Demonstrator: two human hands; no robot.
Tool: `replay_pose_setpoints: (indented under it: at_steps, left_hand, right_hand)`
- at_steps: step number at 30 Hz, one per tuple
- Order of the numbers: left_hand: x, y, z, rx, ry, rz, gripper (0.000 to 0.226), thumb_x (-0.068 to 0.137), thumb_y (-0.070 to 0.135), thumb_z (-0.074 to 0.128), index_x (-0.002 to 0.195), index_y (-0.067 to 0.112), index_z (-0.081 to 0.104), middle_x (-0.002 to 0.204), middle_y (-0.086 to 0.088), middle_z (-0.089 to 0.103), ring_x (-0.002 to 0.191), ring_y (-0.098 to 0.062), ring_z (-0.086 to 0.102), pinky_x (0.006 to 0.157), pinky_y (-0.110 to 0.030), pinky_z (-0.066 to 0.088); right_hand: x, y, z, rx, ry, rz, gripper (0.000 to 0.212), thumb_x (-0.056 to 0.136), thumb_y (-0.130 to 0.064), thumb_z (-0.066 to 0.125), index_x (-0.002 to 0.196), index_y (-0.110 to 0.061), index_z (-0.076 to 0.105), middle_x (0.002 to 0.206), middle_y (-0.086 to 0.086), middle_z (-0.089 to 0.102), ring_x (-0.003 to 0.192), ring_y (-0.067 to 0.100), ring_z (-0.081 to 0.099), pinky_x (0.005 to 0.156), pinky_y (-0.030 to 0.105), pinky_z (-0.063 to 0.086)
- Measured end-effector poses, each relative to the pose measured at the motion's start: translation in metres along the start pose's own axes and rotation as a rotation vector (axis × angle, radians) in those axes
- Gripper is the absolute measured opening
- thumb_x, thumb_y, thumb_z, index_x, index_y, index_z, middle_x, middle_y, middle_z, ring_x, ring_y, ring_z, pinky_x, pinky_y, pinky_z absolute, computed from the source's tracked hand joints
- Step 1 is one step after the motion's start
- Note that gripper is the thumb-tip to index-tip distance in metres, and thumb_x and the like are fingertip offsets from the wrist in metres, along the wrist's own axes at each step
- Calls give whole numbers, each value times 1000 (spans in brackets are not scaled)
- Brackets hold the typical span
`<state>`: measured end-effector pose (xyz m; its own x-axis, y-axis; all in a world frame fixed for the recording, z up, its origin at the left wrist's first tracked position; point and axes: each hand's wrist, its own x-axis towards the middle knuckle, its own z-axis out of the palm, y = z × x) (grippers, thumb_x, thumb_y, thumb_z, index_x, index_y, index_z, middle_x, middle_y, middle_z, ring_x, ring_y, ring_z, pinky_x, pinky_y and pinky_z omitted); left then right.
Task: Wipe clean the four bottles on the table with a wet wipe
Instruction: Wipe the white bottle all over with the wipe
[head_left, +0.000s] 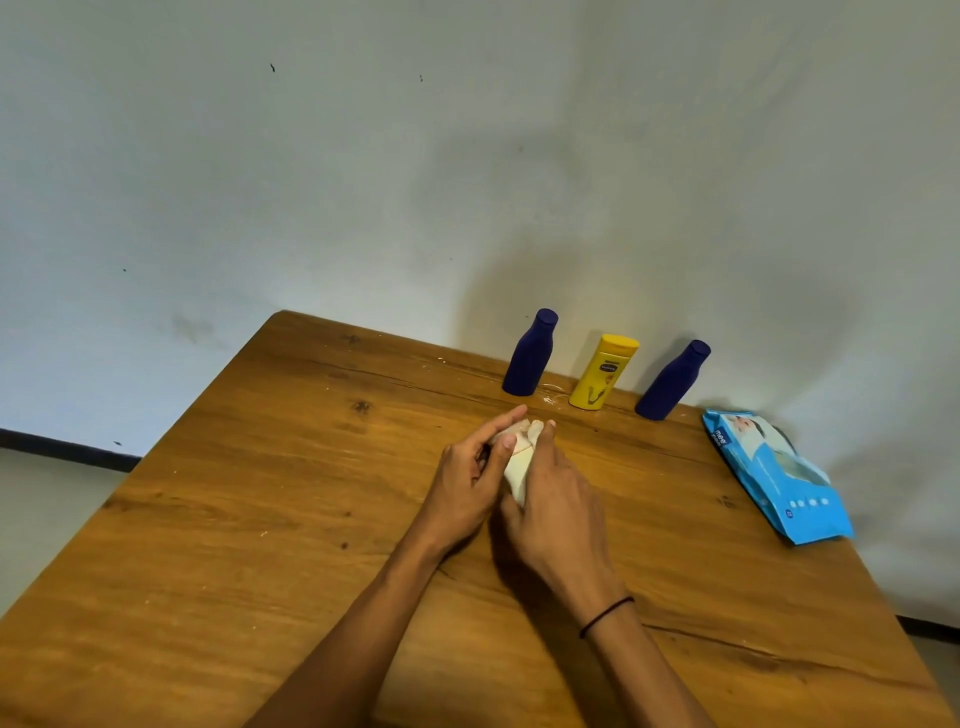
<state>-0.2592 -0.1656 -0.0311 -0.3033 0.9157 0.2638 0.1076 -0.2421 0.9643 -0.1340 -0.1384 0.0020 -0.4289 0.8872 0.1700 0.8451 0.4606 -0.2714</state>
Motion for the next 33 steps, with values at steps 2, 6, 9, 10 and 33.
replay_pose_setpoints:
  at_steps: [2,6,9,10,33]
  left_hand:
    - [0,1,1,-36,3,10,40,108,27,54,148,19,58,141,6,67,126,-9,65,99,-32,58]
    - [0,0,2,-46,11,41,34,106,24,59,139,18,65,135,9,70,127,-9,64,100,-33,57]
    - [1,-2,-1,-50,-6,25,32,105,21,62,136,20,67,136,9,68,129,-9,61,94,-27,58]
    - [1,-2,-1,-57,-17,15,32,104,21,62,136,20,67,136,9,67,129,-9,60,91,-25,58]
    - [10,-7,-8,-273,185,-67,29,103,9,60,128,21,69,126,9,73,119,-9,67,88,-25,58]
  right_hand:
    - [1,5,-1,55,-21,40,100,94,-40,72,164,-11,8,136,8,62,112,25,66,89,39,59]
    - [5,12,-2,213,-69,143,71,85,-42,82,140,-19,44,118,0,69,101,20,69,74,31,57]
    - [7,17,-1,332,-94,186,67,77,-39,89,133,-24,55,113,-6,69,102,16,67,81,34,61]
    - [7,18,-1,361,-95,190,60,77,-37,90,126,-27,58,106,-9,68,99,13,67,80,34,61]
    - [-23,24,15,463,76,181,67,70,-87,57,107,-31,51,99,-10,62,88,6,64,62,31,62]
